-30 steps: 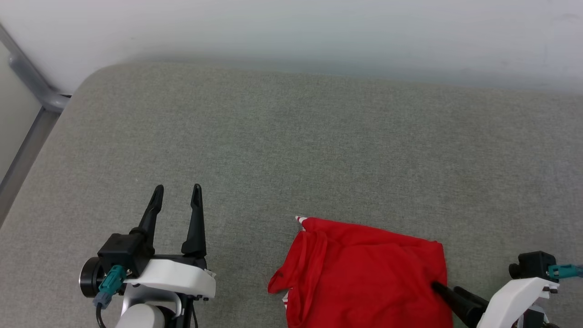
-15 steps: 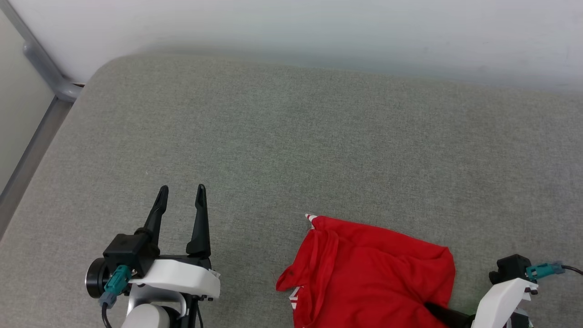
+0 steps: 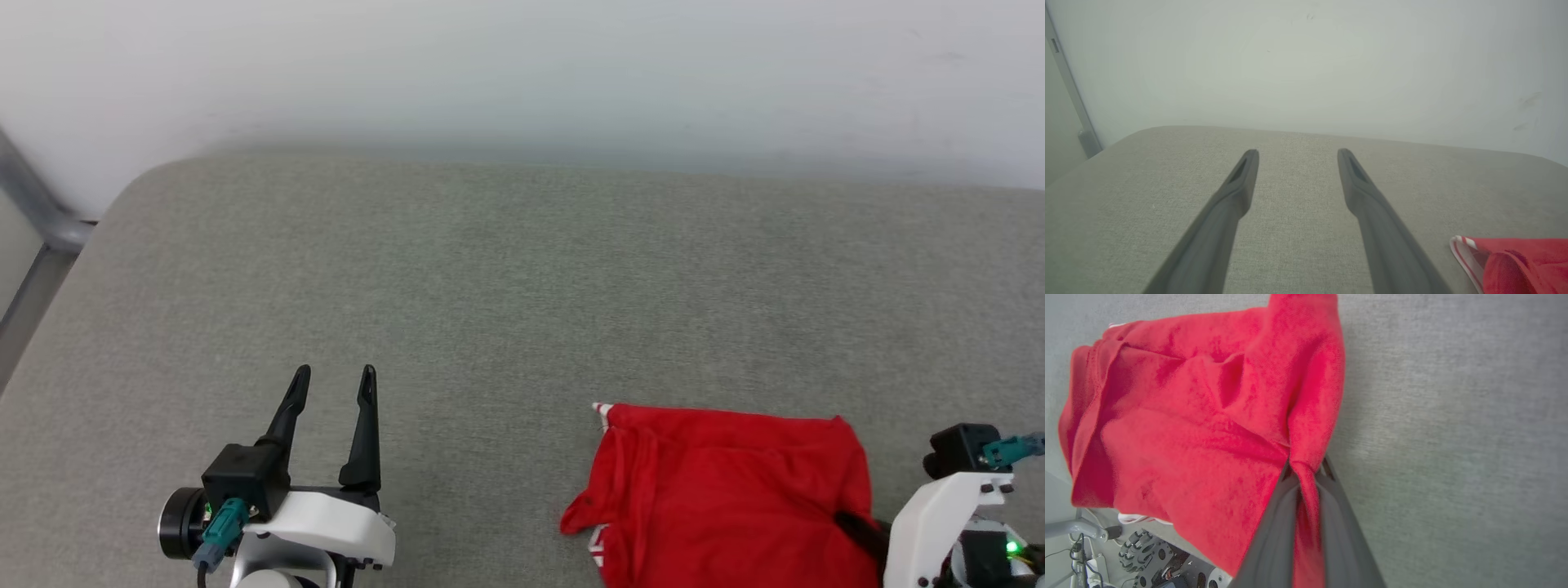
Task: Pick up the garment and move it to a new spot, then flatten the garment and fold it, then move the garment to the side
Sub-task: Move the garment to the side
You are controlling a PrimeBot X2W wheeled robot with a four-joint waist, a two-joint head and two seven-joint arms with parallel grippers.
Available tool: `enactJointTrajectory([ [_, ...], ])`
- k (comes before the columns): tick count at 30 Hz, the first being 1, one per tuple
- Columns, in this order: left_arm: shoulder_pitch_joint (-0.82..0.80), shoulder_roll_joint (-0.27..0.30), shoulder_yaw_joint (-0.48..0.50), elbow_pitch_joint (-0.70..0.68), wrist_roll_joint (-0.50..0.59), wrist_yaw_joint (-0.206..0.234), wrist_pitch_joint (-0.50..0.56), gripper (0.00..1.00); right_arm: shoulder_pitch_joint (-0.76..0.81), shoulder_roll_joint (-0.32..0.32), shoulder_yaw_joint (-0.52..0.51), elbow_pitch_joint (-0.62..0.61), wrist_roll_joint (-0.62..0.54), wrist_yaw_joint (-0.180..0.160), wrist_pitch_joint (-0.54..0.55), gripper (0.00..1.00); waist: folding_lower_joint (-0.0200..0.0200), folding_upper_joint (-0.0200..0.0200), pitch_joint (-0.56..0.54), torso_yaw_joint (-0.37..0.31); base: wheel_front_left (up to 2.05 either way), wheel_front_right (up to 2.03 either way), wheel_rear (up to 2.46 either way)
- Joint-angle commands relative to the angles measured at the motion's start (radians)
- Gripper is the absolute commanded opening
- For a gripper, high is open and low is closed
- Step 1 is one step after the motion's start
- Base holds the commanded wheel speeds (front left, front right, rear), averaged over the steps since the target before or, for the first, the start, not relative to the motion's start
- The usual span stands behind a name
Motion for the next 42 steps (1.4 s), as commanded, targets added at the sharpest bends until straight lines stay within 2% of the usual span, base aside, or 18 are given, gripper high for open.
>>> enactJointTrajectory([
  [1,0.005,0.005,-0.002,-0.002,0.012,-0.001,-0.002,1.0,-0.005,-0.018,-0.01,-0.004,-0.021,-0.001,-0.004,0.0,0.0,0.0,-0.012,-0.044,0.0,0.0,0.0],
  [8,-0.017,0.023,-0.016,-0.019,0.05,-0.012,-0.001,1.0,-0.058,-0.056,-0.041,-0.032,-0.121,0.0,-0.012,0.0,0.0,0.0,0.036,-0.218,0.0,0.0,0.0],
  [13,-0.047,0.039,-0.021,-0.035,0.059,-0.014,0.001,1.0,-0.125,-0.042,-0.038,-0.022,-0.155,0.0,-0.034,0.0,0.0,0.0,0.091,-0.353,0.0,0.0,0.0],
  [18,-0.084,0.051,-0.023,-0.068,0.061,-0.018,0.014,1.0,-0.226,-0.032,-0.016,0.027,-0.173,-0.001,-0.08,0.0,0.0,0.0,0.161,-0.468,0.0,0.0,0.0],
  [22,-0.141,0.079,-0.027,-0.119,0.08,-0.023,0.049,1.0,-0.348,-0.044,0.001,0.088,-0.163,0.0,-0.139,0.0,0.0,0.0,0.266,-0.528,0.0,0.0,0.0],
  [29,-0.267,0.116,-0.061,-0.204,0.125,-0.049,0.111,1.0,-0.534,-0.093,-0.072,0.244,-0.172,-0.001,-0.26,0.0,0.0,0.0,0.444,-0.555,0.0,0.0,0.0],
  [42,-0.404,0.15,-0.116,-0.322,0.174,-0.077,0.186,1.0,-0.745,-0.22,-0.224,0.506,-0.197,-0.001,-0.436,0.0,0.0,0.0,0.631,-0.501,0.0,0.0,0.0],
])
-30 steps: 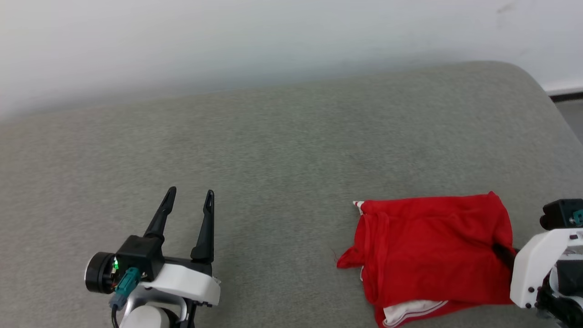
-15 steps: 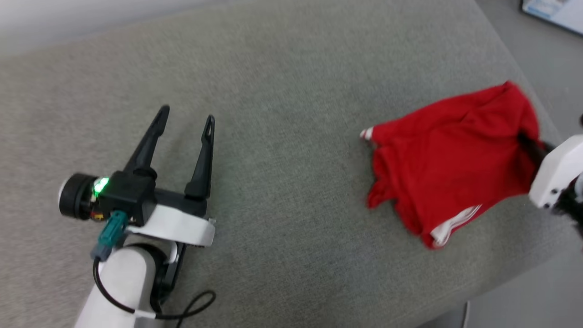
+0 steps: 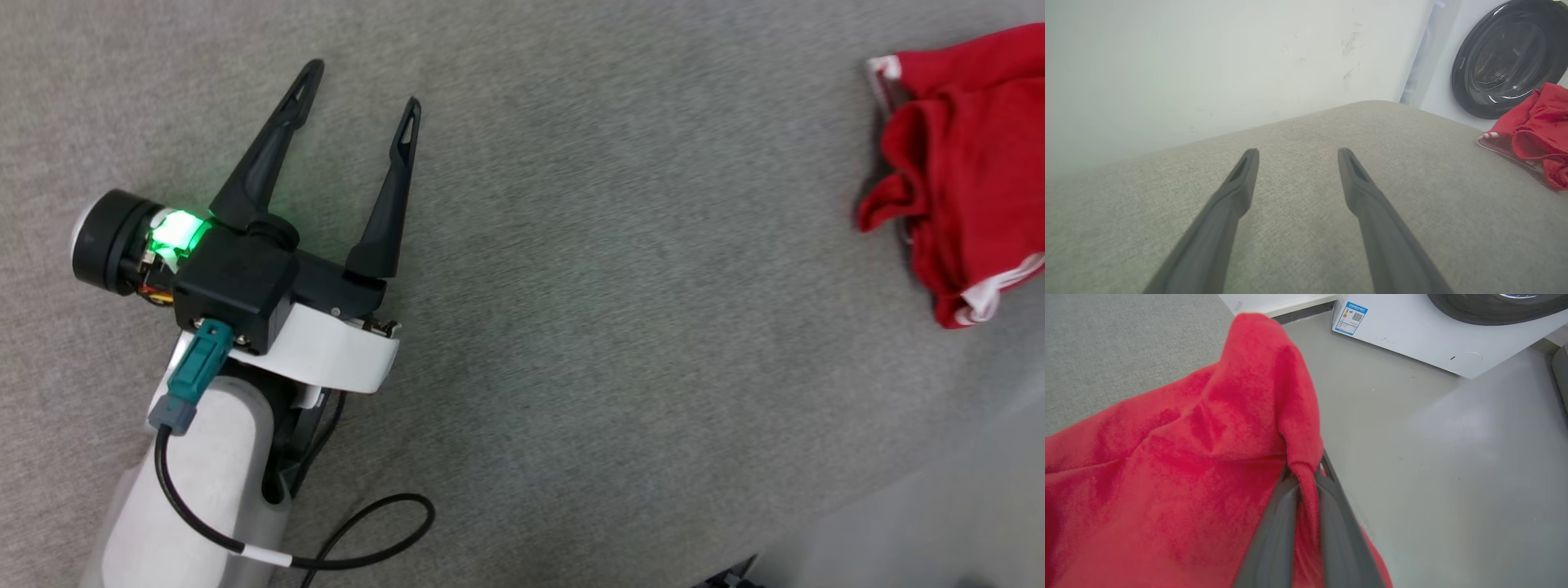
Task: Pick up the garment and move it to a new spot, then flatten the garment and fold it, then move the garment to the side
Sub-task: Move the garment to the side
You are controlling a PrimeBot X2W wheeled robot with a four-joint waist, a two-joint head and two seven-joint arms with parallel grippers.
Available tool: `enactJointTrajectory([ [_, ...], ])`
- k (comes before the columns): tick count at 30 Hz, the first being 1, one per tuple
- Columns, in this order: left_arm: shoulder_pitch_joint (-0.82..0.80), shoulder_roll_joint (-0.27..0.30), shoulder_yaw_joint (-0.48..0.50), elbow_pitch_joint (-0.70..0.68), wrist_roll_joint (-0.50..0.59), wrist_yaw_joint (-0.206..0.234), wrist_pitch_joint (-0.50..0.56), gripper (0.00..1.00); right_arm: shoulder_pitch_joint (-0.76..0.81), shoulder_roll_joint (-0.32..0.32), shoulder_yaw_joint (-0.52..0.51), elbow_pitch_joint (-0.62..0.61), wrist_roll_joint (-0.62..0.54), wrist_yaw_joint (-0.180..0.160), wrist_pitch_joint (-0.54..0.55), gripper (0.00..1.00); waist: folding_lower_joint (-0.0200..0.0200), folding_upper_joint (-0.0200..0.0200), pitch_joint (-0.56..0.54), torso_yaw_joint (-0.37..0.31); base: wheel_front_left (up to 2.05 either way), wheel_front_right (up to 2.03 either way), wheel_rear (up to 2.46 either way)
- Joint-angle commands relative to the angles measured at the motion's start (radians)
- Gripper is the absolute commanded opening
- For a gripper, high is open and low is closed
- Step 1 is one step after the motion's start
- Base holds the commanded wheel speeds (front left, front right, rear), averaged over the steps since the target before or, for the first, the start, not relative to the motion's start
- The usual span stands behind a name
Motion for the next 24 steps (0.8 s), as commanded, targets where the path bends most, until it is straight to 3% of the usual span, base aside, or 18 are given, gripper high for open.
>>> enactJointTrajectory([
  [1,-0.011,0.006,-0.003,-0.008,0.004,-0.001,0.005,1.0,-0.021,-0.01,-0.004,0.022,-0.006,-0.001,-0.02,0.0,-0.0003,0.0,0.031,0.022,0.0,0.0,0.0],
  [4,-0.012,0.008,-0.005,-0.021,0.005,0.002,0.008,1.0,-0.039,-0.016,-0.014,0.084,-0.012,-0.001,-0.064,0.04,-0.0003,0.0,0.037,0.033,0.0,0.0,0.0],
  [5,-0.01,0.006,-0.007,-0.023,0.004,0.004,0.007,1.0,-0.042,-0.017,-0.015,0.104,-0.017,-0.001,-0.079,0.34,-0.0003,0.0,0.036,0.036,0.0,0.0,0.0],
  [6,-0.007,0.005,-0.008,-0.023,0.002,0.006,0.005,1.0,-0.046,-0.018,-0.017,0.118,-0.021,-0.001,-0.104,1.0,-0.0003,0.0,0.033,0.04,0.0,0.0,0.0],
  [15,0.026,-0.018,-0.014,0.016,-0.027,0.019,-0.03,1.0,-0.05,-0.042,-0.022,0.185,-0.07,-0.001,-0.299,1.0,-0.0003,0.0,-0.039,0.071,0.0,0.0,0.0],
  [24,0.105,-0.069,-0.02,0.112,-0.071,0.052,-0.105,1.0,0.06,-0.018,0.011,0.1,-0.104,-0.001,-0.445,1.0,-0.0003,0.0,-0.202,0.135,0.0,0.0,0.0],
])
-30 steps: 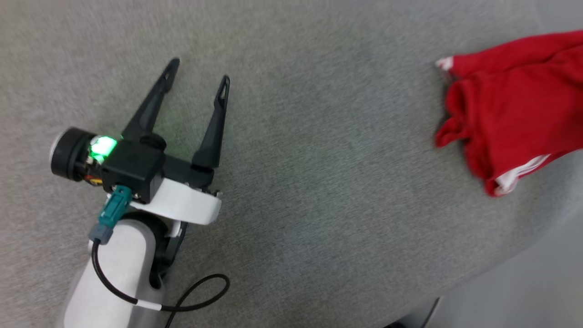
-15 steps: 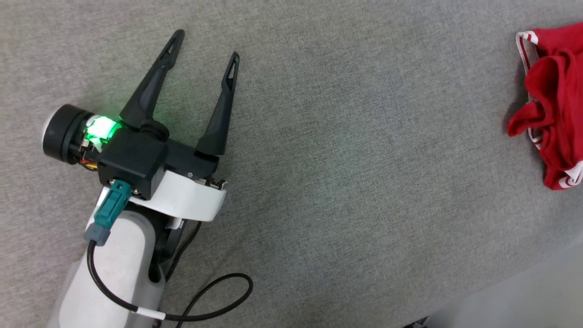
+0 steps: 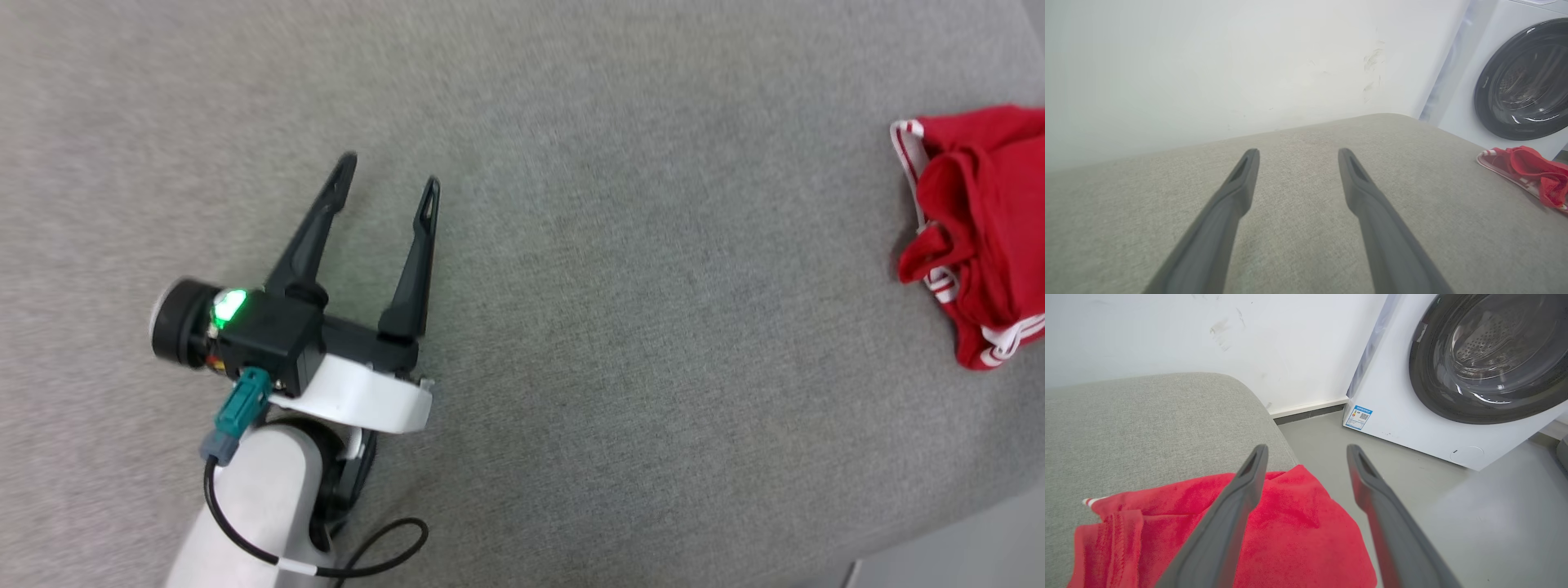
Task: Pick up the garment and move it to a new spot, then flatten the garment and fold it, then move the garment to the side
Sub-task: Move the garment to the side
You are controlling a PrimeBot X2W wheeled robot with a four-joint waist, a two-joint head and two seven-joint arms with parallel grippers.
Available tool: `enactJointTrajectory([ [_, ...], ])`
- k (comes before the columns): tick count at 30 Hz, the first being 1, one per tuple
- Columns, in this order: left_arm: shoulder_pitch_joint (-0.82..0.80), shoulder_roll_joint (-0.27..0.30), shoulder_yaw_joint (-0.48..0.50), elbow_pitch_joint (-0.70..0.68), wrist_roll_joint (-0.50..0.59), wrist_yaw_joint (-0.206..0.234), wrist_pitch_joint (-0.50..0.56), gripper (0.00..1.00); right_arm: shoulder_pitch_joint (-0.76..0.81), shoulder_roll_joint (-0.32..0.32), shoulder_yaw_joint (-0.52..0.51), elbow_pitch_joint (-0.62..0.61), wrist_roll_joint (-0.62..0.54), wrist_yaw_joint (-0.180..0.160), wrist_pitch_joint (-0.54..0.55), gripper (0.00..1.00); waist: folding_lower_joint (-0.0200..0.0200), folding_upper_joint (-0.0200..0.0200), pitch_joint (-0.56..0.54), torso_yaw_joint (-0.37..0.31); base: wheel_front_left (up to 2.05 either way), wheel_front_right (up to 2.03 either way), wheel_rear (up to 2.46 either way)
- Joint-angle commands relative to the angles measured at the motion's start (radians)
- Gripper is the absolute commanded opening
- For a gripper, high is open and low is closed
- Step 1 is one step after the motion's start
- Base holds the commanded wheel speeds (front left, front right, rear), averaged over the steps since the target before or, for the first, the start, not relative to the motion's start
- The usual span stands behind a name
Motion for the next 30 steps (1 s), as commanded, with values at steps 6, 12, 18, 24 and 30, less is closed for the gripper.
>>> enactJointTrajectory([
  [6,0.096,-0.032,0.018,0.058,-0.046,0.033,-0.035,1.0,0.142,0.06,0.042,-0.112,0.013,-0.001,-0.044,1.0,0.0,0.0,-0.17,0.077,0.0,0.0,0.0],
  [12,0.168,-0.05,0.046,0.1,-0.082,0.066,-0.051,1.0,0.3,0.12,0.084,-0.261,0.024,-0.001,-0.047,1.0,0.0,0.0,-0.266,0.128,0.0,0.0,0.0],
  [18,0.231,-0.066,0.067,0.133,-0.113,0.089,-0.062,1.0,0.451,0.178,0.128,-0.414,0.008,-0.001,-0.019,1.0,0.0,0.0,-0.354,0.174,0.0,0.0,0.0],
  [24,0.288,-0.074,0.085,0.172,-0.136,0.103,-0.07,1.0,0.585,0.26,0.143,-0.565,-0.033,-0.001,0.011,1.0,0.0,0.0,-0.436,0.219,0.0,0.0,0.0],
  [30,0.334,-0.059,0.104,0.206,-0.15,0.107,-0.076,1.0,0.705,0.359,0.136,-0.714,-0.071,-0.001,0.059,1.0,0.0,0.0,-0.488,0.259,0.0,0.0,0.0],
])
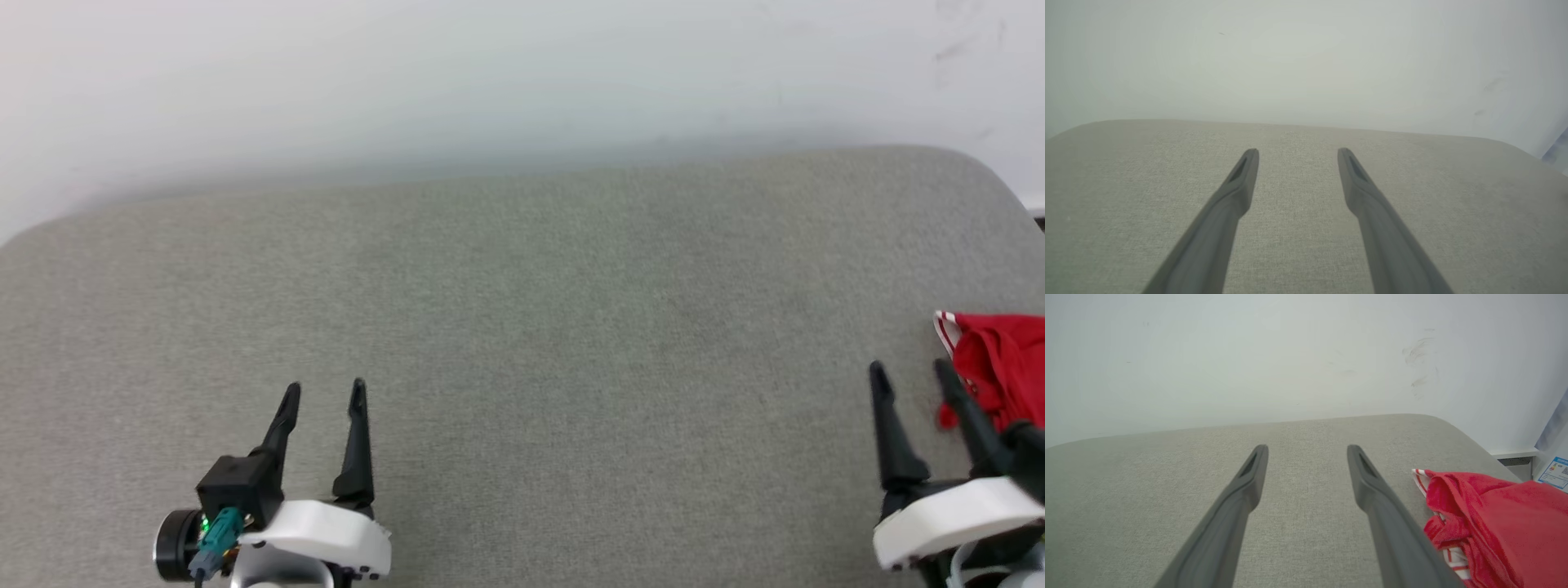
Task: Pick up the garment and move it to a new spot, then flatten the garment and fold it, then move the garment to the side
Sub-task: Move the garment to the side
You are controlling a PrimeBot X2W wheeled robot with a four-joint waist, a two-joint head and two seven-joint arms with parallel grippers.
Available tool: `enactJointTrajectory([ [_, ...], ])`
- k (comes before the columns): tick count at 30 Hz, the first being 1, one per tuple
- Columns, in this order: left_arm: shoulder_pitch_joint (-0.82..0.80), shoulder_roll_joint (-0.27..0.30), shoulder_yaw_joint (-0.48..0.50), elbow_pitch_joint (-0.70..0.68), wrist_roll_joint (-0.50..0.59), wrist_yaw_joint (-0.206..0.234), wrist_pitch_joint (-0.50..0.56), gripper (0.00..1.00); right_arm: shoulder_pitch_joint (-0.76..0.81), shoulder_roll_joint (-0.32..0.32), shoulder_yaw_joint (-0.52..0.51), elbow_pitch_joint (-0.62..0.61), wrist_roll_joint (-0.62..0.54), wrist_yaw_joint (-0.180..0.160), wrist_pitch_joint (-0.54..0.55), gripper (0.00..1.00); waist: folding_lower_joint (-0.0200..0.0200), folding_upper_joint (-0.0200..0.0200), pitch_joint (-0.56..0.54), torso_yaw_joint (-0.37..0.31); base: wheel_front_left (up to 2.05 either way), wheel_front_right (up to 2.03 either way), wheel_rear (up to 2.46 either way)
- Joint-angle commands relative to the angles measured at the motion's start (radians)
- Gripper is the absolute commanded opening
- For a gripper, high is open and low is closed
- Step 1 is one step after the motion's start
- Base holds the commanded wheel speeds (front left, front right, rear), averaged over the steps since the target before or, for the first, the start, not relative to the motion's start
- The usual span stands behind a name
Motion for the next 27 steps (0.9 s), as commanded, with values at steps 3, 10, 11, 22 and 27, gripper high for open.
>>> enactJointTrajectory([
  [3,0.032,0.011,0.011,0.01,-0.004,0.002,-0.007,1.0,0.051,0.025,0.018,-0.062,-0.02,-0.001,0.02,1.0,0.0002,0.0,-0.041,0.028,0.0,0.0,0.0],
  [10,0.083,0.029,0.008,0.019,0.012,0.002,-0.01,1.0,0.133,0.058,0.024,-0.183,-0.057,-0.001,0.078,1.0,0.0002,0.0,-0.082,0.046,0.0,0.0,0.0],
  [11,0.088,0.031,0.007,0.018,0.015,0.004,-0.01,1.0,0.14,0.059,0.024,-0.198,-0.068,0.0,0.083,1.0,0.0002,0.0,-0.084,0.048,0.0,0.0,0.0],
  [22,0.092,0.043,-0.011,0.011,0.029,0.001,-0.012,1.0,0.19,0.078,0.011,-0.248,-0.076,0.0,0.133,1.0,0.0002,0.0,-0.088,0.061,0.0,0.0,0.0],
  [27,0.092,0.046,-0.013,0.013,0.028,0.004,-0.013,1.0,0.19,0.082,0.015,-0.254,-0.08,0.0,0.141,1.0,0.0002,0.0,-0.087,0.063,0.0,0.0,0.0],
])
